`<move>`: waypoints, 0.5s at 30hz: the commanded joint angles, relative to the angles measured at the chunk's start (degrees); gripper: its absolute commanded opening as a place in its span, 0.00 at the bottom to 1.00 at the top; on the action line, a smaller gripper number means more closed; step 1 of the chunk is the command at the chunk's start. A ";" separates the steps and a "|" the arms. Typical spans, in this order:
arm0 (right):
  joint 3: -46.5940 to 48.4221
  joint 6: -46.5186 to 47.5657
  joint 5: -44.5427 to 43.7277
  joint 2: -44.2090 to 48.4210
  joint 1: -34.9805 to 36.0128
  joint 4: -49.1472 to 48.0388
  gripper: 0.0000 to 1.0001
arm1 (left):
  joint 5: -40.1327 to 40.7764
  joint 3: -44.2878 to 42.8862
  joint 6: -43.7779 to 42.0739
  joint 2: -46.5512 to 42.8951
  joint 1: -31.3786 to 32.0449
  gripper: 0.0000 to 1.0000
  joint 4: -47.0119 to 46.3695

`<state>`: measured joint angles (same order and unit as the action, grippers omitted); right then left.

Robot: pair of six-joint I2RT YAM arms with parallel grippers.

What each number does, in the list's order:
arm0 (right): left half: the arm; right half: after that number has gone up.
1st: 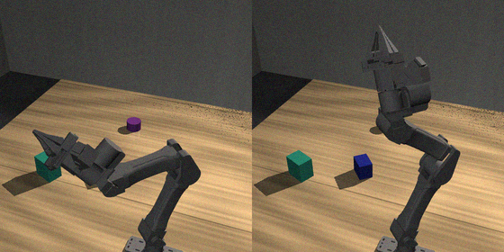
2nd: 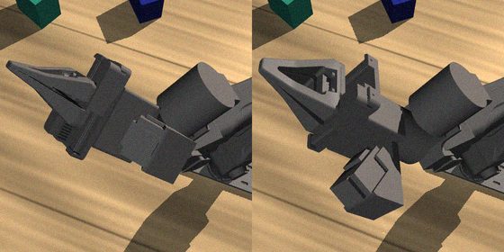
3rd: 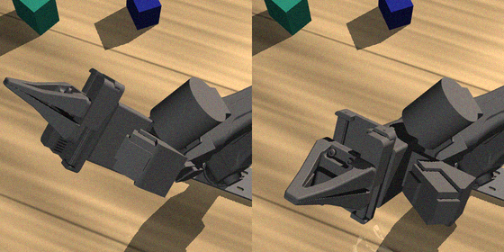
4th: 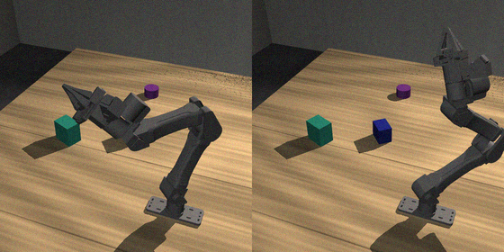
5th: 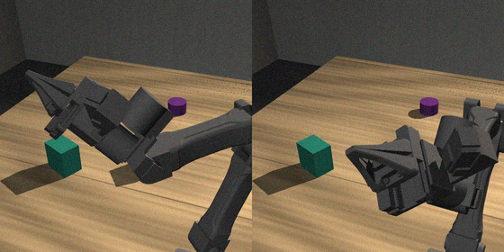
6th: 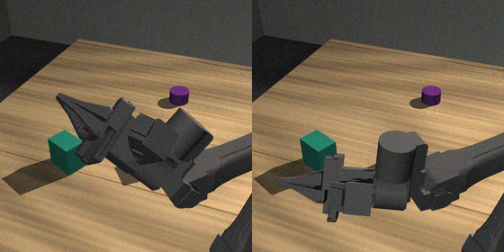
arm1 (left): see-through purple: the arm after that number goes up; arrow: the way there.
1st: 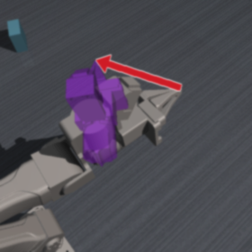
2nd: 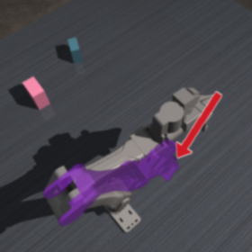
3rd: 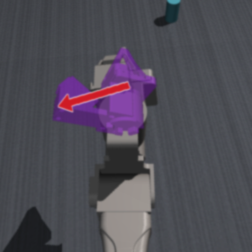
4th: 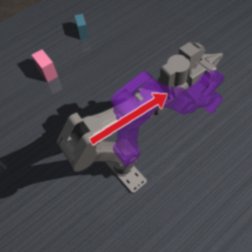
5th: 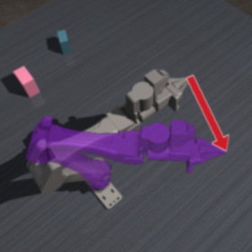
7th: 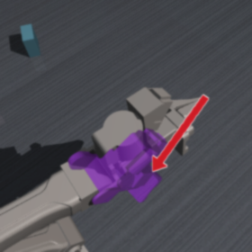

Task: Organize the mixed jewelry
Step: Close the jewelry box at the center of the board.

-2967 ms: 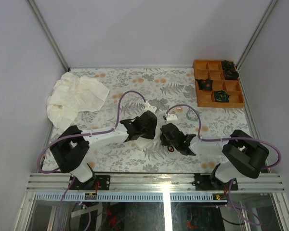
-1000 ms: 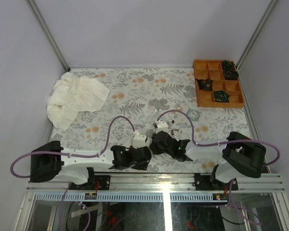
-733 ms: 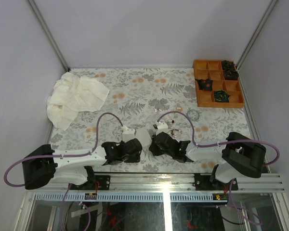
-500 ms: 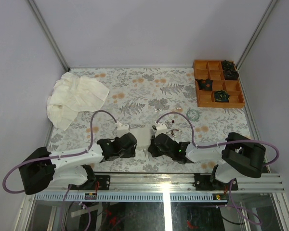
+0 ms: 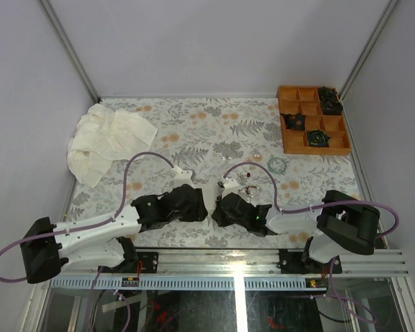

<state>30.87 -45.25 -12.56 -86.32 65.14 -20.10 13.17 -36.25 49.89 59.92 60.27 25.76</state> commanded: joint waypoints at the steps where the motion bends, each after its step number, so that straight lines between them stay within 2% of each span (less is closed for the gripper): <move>1: 1.06 -0.89 -1.55 0.01 0.69 -1.83 0.00 | 3.01 -4.27 -3.48 7.29 0.21 0.53 -0.50; 6: 1.23 -1.09 -1.93 0.52 0.69 -1.52 0.00 | 6.94 -7.08 -3.73 14.78 -0.69 0.57 -1.58; 15: 0.50 -1.51 -1.59 0.37 0.79 -2.83 0.00 | 9.22 -8.41 -3.08 15.98 -2.57 0.59 -2.99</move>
<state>30.89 -45.80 -12.88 -86.32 65.21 -20.75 18.44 -43.20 47.48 75.92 58.52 24.29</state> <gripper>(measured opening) 0.020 0.579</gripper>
